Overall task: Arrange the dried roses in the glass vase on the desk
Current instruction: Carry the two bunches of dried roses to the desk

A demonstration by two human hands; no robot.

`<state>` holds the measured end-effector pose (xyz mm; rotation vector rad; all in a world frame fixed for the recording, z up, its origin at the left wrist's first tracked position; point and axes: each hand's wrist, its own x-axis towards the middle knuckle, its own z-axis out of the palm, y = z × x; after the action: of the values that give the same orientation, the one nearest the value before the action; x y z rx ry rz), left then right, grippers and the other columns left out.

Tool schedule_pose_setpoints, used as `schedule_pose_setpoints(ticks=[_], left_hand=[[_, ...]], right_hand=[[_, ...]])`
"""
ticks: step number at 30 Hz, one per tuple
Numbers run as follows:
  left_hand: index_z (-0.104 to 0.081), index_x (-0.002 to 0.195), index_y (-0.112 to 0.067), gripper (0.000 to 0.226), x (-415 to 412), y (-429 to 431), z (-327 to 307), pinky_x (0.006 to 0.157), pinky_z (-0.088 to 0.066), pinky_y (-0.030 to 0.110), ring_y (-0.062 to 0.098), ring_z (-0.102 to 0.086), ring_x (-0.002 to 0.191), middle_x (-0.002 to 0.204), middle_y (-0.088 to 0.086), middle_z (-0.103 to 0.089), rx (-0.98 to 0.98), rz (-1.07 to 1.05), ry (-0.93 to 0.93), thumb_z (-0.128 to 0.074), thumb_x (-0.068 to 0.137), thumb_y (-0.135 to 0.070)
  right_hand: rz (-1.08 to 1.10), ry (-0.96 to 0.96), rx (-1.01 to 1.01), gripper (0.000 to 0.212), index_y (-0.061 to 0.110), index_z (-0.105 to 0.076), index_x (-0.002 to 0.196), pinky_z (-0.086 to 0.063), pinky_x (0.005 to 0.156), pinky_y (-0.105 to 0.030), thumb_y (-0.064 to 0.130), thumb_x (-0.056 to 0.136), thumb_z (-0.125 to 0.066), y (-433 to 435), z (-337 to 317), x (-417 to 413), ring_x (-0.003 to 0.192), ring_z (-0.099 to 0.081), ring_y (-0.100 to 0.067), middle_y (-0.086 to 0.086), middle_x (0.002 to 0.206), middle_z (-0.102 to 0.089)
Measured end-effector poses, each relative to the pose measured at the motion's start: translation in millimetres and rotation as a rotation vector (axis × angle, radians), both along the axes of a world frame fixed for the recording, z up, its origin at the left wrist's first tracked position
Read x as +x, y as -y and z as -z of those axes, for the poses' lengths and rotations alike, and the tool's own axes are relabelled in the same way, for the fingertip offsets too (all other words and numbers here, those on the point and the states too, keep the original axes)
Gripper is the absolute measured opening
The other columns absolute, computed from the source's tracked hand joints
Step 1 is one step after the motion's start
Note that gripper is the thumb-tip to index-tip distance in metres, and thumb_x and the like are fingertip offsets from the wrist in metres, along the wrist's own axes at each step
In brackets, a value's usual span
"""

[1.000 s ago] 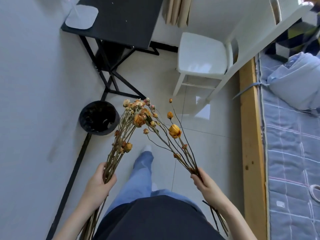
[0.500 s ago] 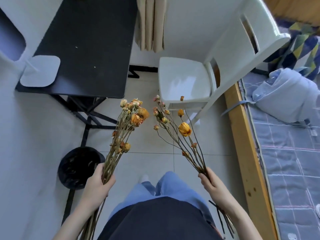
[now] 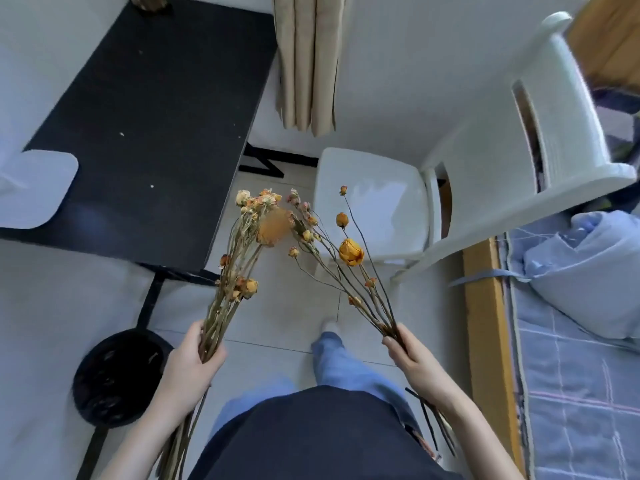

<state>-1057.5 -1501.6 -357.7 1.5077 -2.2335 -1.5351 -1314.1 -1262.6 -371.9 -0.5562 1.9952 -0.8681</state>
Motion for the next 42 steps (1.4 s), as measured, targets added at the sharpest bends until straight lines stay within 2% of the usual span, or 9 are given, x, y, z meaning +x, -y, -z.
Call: schedule_pose_setpoints(ticks=[5,8,13,18,23,28,30,34,42], left_hand=[[-0.049,0.091,-0.044,0.024,-53.4,9.9,-14.8,0.051,-0.044,0.029,0.008,-0.05,0.047,0.065,0.0,-0.059,-0.024,-0.067,-0.009,-0.059,0.088,-0.022],[-0.049,0.089,-0.05,0.031,-71.9,20.0,-25.3,0.043,-0.039,0.018,0.01,-0.05,0.045,0.059,0.002,-0.058,-0.047,-0.13,-0.021,-0.059,0.088,-0.021],[-0.05,0.087,-0.042,0.027,-91.9,36.2,-34.3,0.039,-0.038,0.014,0.006,-0.051,0.039,0.054,-0.005,-0.061,-0.082,-0.223,-0.055,-0.059,0.088,-0.016],[-0.048,0.089,-0.044,0.027,-107.6,71.1,-33.0,0.039,-0.04,0.016,0.007,-0.048,0.038,0.051,-0.004,-0.057,-0.049,-0.274,-0.099,-0.058,0.089,-0.019],[-0.049,0.089,-0.04,0.027,-116.4,126.0,-30.0,0.038,-0.04,0.016,0.008,-0.049,0.037,0.05,-0.001,-0.056,-0.073,-0.303,-0.142,-0.059,0.088,-0.015],[-0.047,0.091,-0.036,0.026,-116.2,170.9,-29.2,0.039,-0.042,0.017,0.009,-0.05,0.036,0.052,-0.004,-0.061,-0.091,-0.347,-0.132,-0.059,0.088,-0.013],[-0.047,0.092,-0.035,0.024,-112.7,183.9,-29.4,0.039,-0.043,0.018,0.009,-0.05,0.036,0.052,-0.004,-0.06,-0.09,-0.364,-0.119,-0.059,0.088,-0.015],[-0.048,0.098,-0.031,0.02,-108.1,206.4,-29.4,0.037,-0.042,0.017,0.01,-0.05,0.036,0.051,-0.001,-0.059,-0.074,-0.414,-0.096,-0.058,0.088,-0.017],[-0.048,0.104,-0.023,0.02,-111.5,243.6,-25.3,0.036,-0.041,0.018,0.011,-0.05,0.035,0.046,0.001,-0.056,-0.073,-0.577,-0.075,-0.059,0.088,-0.016]], right_hand=[[-0.097,-0.019,-0.011,0.018,0.015,-0.043,0.087,-0.034,0.061,-0.035,0.03,0.096,-0.043,31.8,-15.2,-77.9,0.064,-0.036,-0.016,0.003,0.069,-0.041],[-0.128,0.0,-0.022,0.016,0.019,-0.044,0.084,-0.033,0.057,-0.035,0.03,0.096,-0.044,50.8,-19.6,-108.4,0.062,-0.036,-0.014,0.007,0.065,-0.041],[-0.168,0.044,-0.041,0.015,0.018,-0.047,0.086,-0.035,0.059,-0.035,0.029,0.096,-0.045,93.3,-23.1,-139.2,0.065,-0.037,-0.014,0.005,0.068,-0.042],[-0.227,0.068,-0.087,0.012,0.016,-0.051,0.09,-0.037,0.064,-0.017,0.023,0.097,-0.044,149.2,-25.1,-157.1,0.065,-0.04,-0.004,0.016,0.066,-0.045],[-0.223,0.053,-0.062,0.014,0.01,-0.049,0.092,-0.038,0.067,-0.028,0.022,0.097,-0.045,212.7,-26.4,-167.3,0.067,-0.043,-0.005,0.008,0.071,-0.045],[-0.235,0.062,-0.074,0.009,0.013,-0.047,0.09,-0.039,0.063,-0.011,0.018,0.097,-0.044,270.4,-31.9,-168.9,0.06,-0.045,0.007,0.015,0.071,-0.046],[-0.252,0.054,-0.084,0.011,0.017,-0.047,0.086,-0.038,0.062,-0.013,0.019,0.097,-0.045,290.2,-33.1,-169.0,0.06,-0.043,0.003,0.016,0.067,-0.046],[-0.331,0.039,-0.032,0.015,0.024,-0.045,0.083,-0.038,0.062,-0.034,0.029,0.096,-0.044,330.4,-37.2,-174.2,0.065,-0.042,-0.009,0.011,0.067,-0.044],[-0.526,-0.031,-0.074,0.019,0.027,-0.044,0.078,-0.037,0.061,-0.029,0.024,0.097,-0.043,420.8,-44.7,-190.6,0.058,-0.038,-0.005,0.011,0.065,-0.042]])
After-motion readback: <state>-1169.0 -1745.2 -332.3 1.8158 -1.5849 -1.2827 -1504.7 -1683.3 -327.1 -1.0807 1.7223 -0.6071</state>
